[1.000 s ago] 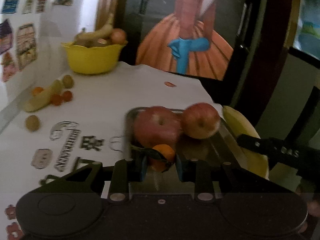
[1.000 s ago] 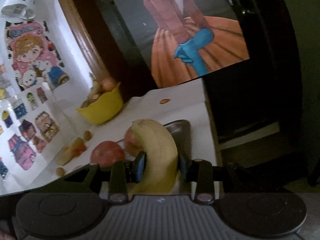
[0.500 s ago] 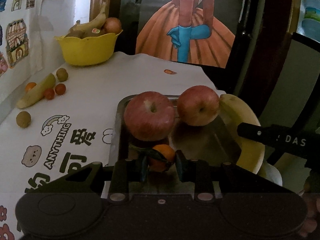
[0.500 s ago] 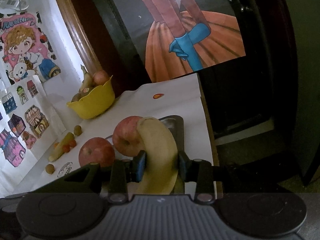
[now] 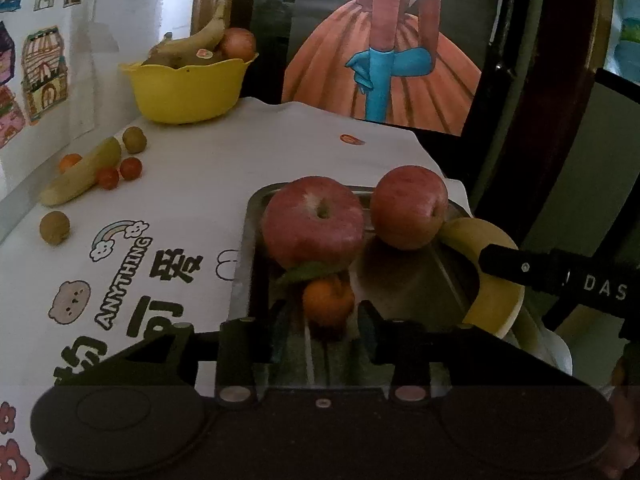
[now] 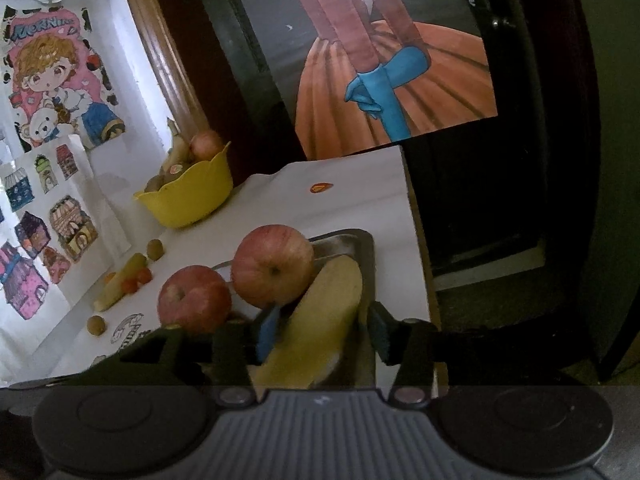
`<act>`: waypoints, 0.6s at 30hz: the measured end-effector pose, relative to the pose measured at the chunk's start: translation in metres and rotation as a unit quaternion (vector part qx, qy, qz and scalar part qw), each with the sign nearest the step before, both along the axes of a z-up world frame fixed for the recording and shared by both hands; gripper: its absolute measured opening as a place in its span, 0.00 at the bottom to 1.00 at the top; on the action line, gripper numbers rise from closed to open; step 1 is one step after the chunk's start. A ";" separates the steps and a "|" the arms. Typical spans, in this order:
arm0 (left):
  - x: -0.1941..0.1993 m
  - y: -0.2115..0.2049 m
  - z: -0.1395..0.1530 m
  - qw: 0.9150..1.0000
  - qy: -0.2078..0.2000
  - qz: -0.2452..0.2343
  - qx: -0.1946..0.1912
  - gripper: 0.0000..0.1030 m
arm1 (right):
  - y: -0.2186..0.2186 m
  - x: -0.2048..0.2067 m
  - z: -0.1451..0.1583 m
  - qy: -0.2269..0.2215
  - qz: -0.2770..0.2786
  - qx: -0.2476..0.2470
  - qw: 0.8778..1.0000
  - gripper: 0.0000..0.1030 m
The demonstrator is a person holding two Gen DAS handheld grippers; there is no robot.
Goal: Organize fruits
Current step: 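Carry the tangerine in the left gripper to the tray while the right gripper carries the banana, then lower the tangerine and banana onto the tray and open both grippers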
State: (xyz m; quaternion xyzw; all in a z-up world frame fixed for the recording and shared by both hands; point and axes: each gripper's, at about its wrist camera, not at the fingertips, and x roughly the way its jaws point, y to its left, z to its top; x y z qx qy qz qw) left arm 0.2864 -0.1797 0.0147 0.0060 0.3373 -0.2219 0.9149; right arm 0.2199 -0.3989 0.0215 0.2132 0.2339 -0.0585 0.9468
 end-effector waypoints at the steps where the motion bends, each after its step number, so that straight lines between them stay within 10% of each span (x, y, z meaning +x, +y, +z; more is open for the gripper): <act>1: -0.001 0.002 0.002 1.000 0.000 0.002 -0.003 0.45 | 0.001 -0.001 0.000 0.001 -0.001 -0.002 1.000 0.54; 18: -0.053 0.084 0.061 0.988 -0.103 0.102 -0.053 0.99 | 0.030 -0.047 0.029 -0.040 -0.004 -0.048 0.998 0.94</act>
